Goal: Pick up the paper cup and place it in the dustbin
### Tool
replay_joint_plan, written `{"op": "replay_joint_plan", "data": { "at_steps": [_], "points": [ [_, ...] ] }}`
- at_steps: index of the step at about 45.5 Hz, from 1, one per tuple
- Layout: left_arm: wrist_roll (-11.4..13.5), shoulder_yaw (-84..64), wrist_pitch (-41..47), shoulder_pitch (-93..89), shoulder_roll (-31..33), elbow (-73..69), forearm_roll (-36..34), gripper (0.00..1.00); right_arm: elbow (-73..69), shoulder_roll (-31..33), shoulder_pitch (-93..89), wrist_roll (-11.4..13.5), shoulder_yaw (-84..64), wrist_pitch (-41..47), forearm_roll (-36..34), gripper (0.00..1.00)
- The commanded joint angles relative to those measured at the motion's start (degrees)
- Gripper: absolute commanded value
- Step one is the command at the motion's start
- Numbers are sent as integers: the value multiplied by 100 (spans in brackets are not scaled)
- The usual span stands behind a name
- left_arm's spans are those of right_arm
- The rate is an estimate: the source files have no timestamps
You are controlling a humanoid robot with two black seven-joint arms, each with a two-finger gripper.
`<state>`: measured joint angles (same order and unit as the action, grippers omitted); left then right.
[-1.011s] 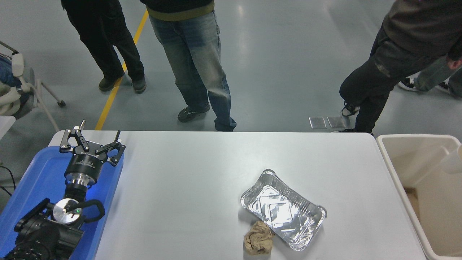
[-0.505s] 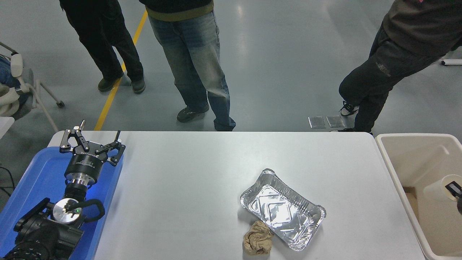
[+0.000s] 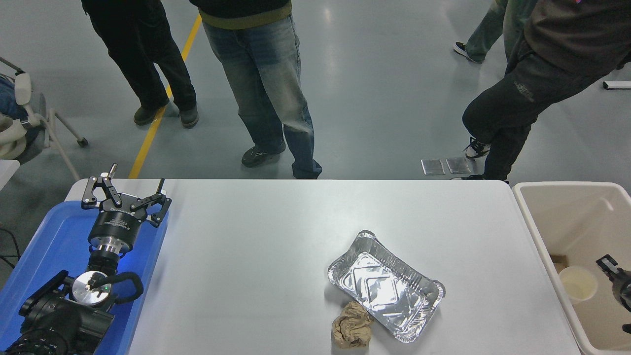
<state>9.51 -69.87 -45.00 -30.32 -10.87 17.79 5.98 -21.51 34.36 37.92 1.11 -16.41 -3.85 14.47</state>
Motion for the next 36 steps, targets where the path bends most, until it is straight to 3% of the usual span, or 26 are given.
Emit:
{"op": "replay_joint_plan", "data": {
  "at_steps": [1,7,12,19,26,36],
  "points": [
    [-2,0,0,0,6,5,-1,99,-1072,799,1128,-40,-915,24,30,100],
    [-11,9,0,0,-3,5,-1,99,-2276,1353,2762,-40,-1793,51,117,100],
    [-11,9,0,0,6,5,-1,99,-3164,1258,4581,-58,-3541,95,407,100],
    [-11,9,0,0,-3,5,-1,99,-4079,380,6252,-75,-5239,507,504,100],
    [-11,9,0,0,-3,5,-1,99,-4712,-631,7053,-67,-5452,999,478,100],
    [-11,9,0,0,-3,5,-1,99,-5284,-1923,8064,-84,-5075,3731,285,100]
  ]
}}
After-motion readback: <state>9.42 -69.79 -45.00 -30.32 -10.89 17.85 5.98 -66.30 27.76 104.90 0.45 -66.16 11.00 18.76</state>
